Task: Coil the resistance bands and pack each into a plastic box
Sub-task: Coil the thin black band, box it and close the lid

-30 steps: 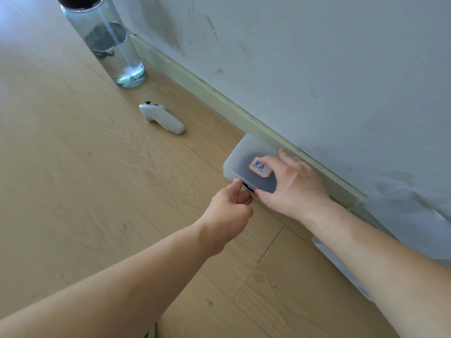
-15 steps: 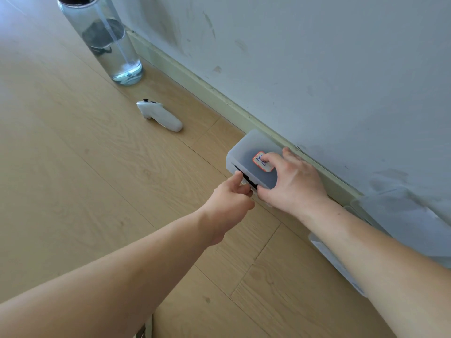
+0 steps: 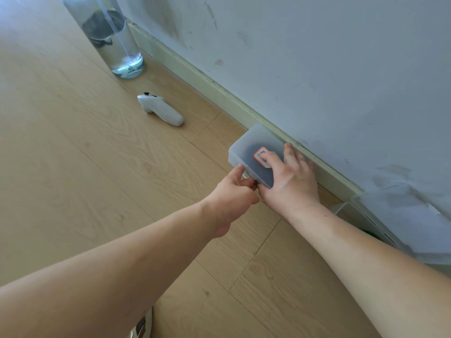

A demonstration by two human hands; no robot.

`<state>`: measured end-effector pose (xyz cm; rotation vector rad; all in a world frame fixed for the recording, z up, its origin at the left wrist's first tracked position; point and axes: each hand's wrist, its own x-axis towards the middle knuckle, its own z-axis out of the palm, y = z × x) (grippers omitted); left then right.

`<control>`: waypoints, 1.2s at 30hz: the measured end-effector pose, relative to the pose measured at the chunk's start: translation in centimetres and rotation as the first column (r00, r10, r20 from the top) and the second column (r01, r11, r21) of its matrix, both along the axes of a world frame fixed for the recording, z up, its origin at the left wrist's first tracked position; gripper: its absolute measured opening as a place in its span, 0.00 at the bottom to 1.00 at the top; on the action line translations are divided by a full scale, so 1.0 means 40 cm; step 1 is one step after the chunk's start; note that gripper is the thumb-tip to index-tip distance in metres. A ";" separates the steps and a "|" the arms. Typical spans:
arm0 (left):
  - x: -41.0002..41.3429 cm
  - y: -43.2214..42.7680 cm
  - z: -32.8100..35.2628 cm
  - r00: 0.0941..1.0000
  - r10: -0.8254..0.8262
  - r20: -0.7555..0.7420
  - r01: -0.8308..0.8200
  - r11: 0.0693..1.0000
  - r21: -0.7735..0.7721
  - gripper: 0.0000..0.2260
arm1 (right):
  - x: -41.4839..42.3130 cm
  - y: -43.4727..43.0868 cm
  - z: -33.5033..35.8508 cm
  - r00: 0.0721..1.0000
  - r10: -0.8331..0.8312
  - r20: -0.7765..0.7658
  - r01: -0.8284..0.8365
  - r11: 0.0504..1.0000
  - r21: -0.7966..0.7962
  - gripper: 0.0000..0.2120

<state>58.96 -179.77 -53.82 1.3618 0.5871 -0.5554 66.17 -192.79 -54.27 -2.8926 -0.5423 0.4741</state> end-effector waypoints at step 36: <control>0.081 -0.054 -0.011 0.859 0.482 -0.169 -0.443 0.868 0.226 0.06 | -0.015 -0.082 -0.029 1.000 -0.009 0.018 0.005 0.973 0.231 0.23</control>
